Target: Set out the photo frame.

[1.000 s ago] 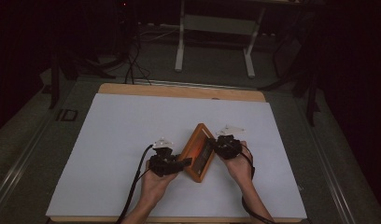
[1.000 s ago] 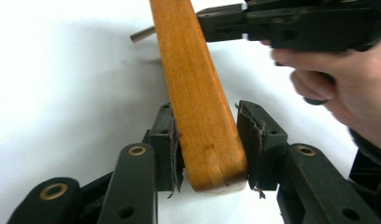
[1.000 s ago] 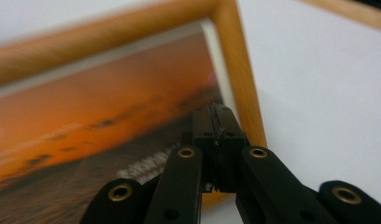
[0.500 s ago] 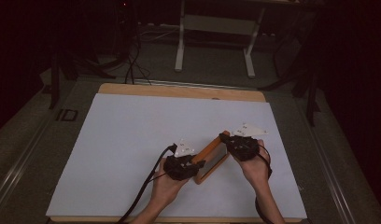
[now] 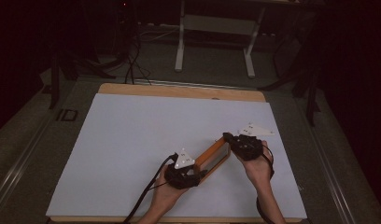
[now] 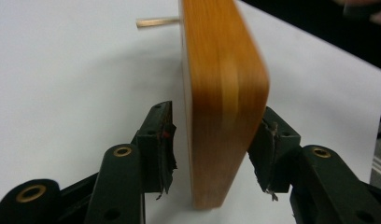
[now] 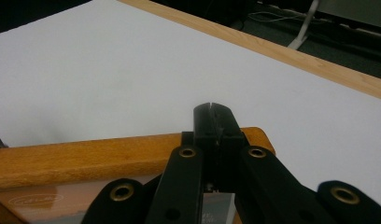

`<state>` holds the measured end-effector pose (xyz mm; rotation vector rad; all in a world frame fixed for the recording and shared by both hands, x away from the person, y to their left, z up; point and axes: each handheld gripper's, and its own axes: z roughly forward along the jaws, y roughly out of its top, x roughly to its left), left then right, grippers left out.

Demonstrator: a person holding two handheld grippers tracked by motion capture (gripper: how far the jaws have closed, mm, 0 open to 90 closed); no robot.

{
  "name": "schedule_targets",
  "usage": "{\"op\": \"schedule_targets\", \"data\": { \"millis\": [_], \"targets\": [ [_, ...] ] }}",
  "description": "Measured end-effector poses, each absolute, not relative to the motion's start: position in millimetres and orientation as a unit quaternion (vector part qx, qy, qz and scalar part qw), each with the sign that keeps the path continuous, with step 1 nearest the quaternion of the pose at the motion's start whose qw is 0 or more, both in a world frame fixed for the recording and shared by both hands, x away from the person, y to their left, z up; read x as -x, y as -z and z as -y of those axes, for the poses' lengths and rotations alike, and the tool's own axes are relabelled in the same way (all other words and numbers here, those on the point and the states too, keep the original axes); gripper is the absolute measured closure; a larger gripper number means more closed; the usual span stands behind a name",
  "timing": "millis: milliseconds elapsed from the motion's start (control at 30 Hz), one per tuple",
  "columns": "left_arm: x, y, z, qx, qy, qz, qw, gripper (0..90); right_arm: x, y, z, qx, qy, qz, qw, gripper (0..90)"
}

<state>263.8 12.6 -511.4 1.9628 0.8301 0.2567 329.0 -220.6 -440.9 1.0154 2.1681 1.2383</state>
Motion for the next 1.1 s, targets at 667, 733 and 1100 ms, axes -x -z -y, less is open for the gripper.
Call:
{"op": "schedule_targets", "data": {
  "millis": [667,733,1100],
  "targets": [
    [-269.0,491.5,-17.2,-0.833,-0.135,-0.287,0.454,69.2,-325.2,434.8,230.6,-0.367,-0.465,-0.777,0.216,89.2],
    [-271.7,479.4,-22.2,-0.835,-0.137,-0.272,0.459,69.2,-323.9,432.1,234.5,-0.364,-0.473,-0.773,0.213,85.5],
    [-296.3,412.6,-43.8,-0.847,-0.114,-0.209,0.475,69.1,-317.9,429.1,246.0,-0.332,-0.497,-0.778,0.193,62.1]
  ]
}}
